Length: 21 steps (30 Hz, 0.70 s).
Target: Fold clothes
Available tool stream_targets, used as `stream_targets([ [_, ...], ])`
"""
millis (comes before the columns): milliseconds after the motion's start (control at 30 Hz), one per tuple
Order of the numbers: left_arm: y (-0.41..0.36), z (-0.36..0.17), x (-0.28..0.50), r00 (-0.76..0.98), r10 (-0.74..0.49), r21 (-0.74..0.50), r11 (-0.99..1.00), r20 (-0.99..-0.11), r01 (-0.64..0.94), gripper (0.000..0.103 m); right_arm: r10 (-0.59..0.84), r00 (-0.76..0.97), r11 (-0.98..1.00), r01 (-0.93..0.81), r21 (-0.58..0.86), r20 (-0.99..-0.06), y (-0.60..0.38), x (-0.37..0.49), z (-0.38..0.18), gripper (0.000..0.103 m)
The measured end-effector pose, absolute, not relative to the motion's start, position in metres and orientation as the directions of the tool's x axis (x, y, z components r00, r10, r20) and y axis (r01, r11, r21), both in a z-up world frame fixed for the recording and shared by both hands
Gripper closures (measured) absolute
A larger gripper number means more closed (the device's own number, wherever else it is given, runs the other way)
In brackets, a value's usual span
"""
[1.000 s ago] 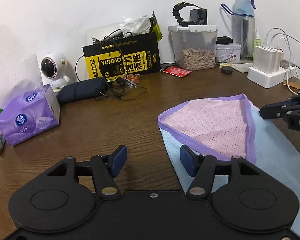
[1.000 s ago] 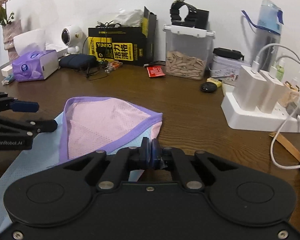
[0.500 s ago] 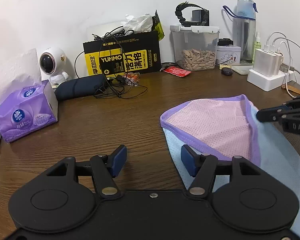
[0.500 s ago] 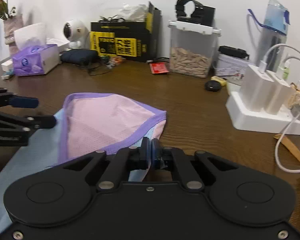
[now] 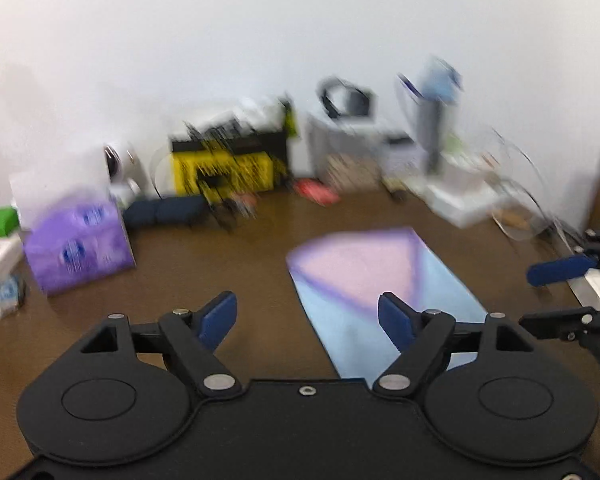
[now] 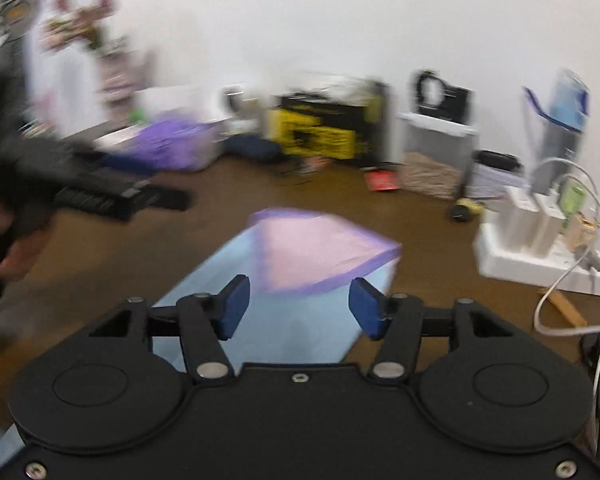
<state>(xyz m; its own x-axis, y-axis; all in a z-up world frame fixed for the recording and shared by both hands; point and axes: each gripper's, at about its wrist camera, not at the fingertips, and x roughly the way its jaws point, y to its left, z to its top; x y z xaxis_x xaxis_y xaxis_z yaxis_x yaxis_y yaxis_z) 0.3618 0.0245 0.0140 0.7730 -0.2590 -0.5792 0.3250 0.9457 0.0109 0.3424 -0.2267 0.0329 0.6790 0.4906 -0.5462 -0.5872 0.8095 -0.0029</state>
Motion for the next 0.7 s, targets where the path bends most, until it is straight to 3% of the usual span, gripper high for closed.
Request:
stream_targets([
  [167, 0.010, -0.011, 0.321, 0.739, -0.238, 0.081, 0.926, -0.630, 0.368, 0.027, 0.424, 0.635, 0.800, -0.597, -0.062, -0.646, -0.195, 0.326, -0.005, 0.042],
  [267, 0.003, -0.013, 0.287, 0.760, -0.219, 0.177, 0.899, -0.612, 0.401, 0.026, 0.422, 0.683, 0.815, -0.574, -0.080, -0.597, -0.198, 0.307, 0.010, 0.041],
  [333, 0.006, -0.004, 0.256, 0.784, -0.268, 0.176, 0.886, -0.561, 0.429, 0.024, 0.475, 0.711, 0.793, -0.601, -0.097, -0.519, -0.210, 0.277, 0.033, 0.039],
  [400, 0.019, 0.004, 0.214, 0.757, -0.408, 0.163, 0.818, -0.510, 0.551, 0.015, 0.550, 0.694, 0.735, -0.666, -0.125, -0.465, -0.224, 0.245, 0.046, 0.029],
  [467, 0.030, 0.004, 0.178, 0.679, -0.557, 0.169, 0.700, -0.478, 0.693, 0.014, 0.639, 0.642, 0.632, -0.752, -0.188, -0.423, -0.238, 0.202, 0.051, 0.025],
  [567, 0.035, -0.007, 0.141, 0.537, -0.716, 0.174, 0.519, -0.446, 0.837, 0.014, 0.711, 0.543, 0.506, -0.836, -0.210, -0.447, -0.240, 0.154, 0.038, 0.024],
  [700, 0.019, -0.027, 0.123, 0.429, -0.737, 0.226, 0.365, -0.522, 0.903, 0.014, 0.720, 0.445, 0.433, -0.888, -0.157, -0.533, -0.232, 0.130, 0.006, 0.024],
])
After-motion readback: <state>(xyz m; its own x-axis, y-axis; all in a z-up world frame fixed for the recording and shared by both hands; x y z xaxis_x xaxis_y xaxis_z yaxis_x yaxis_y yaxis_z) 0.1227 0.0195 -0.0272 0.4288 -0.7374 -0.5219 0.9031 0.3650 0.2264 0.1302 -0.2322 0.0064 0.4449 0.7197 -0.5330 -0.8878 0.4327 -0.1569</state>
